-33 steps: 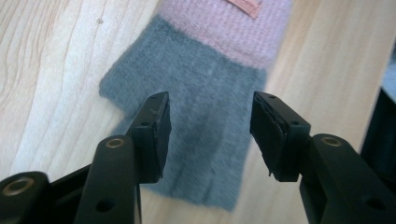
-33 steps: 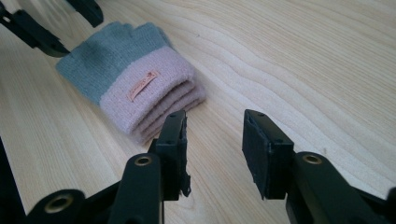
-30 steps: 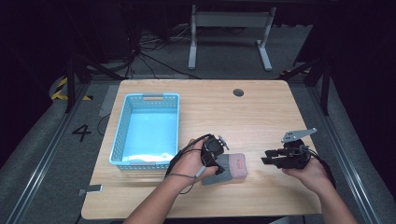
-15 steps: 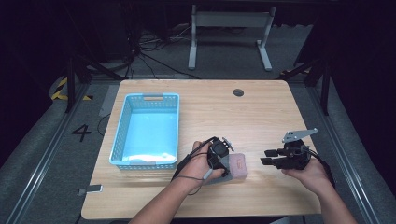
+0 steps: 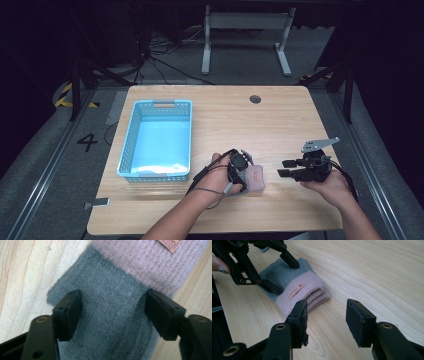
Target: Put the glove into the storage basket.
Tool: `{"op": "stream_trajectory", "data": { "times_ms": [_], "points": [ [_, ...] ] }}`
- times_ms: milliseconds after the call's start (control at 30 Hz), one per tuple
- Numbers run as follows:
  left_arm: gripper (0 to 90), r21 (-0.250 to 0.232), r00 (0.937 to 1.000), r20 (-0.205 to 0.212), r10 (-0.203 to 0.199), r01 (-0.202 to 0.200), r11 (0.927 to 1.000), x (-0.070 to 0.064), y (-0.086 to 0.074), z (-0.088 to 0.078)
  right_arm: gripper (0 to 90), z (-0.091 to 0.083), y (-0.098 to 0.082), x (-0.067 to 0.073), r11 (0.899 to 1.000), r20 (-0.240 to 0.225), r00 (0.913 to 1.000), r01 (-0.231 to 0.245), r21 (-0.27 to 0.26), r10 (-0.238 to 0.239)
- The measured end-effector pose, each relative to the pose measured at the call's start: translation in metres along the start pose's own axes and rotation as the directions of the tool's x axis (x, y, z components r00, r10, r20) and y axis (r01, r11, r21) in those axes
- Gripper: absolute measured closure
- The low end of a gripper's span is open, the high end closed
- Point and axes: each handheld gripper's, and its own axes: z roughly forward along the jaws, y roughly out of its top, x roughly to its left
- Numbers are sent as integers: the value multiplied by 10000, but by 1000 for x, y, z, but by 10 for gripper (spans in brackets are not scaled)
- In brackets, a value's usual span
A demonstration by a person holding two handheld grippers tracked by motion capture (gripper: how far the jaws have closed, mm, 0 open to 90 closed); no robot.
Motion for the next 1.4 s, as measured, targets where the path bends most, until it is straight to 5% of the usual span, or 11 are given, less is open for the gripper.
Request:
{"op": "stream_trajectory", "data": {
  "times_ms": [200,333,600,1400],
  "points": [
    [596,142,9994,277,228,-232,9996,-7,3,-3,525,-1,-1,-1,10000,19,10000,-18,-33,18],
    [659,135,9993,318,221,-226,9997,-8,3,-4,525,-2,0,-1,9999,2,10000,-38,-120,38],
    [693,212,9982,468,368,-378,9991,-7,4,-16,526,0,2,-5,9999,-89,9999,-59,-101,58],
    [689,-871,9988,-100,479,-486,9950,14,-8,-113,529,7,10,-10,9999,-248,9997,-72,-95,70]
  ]
}}
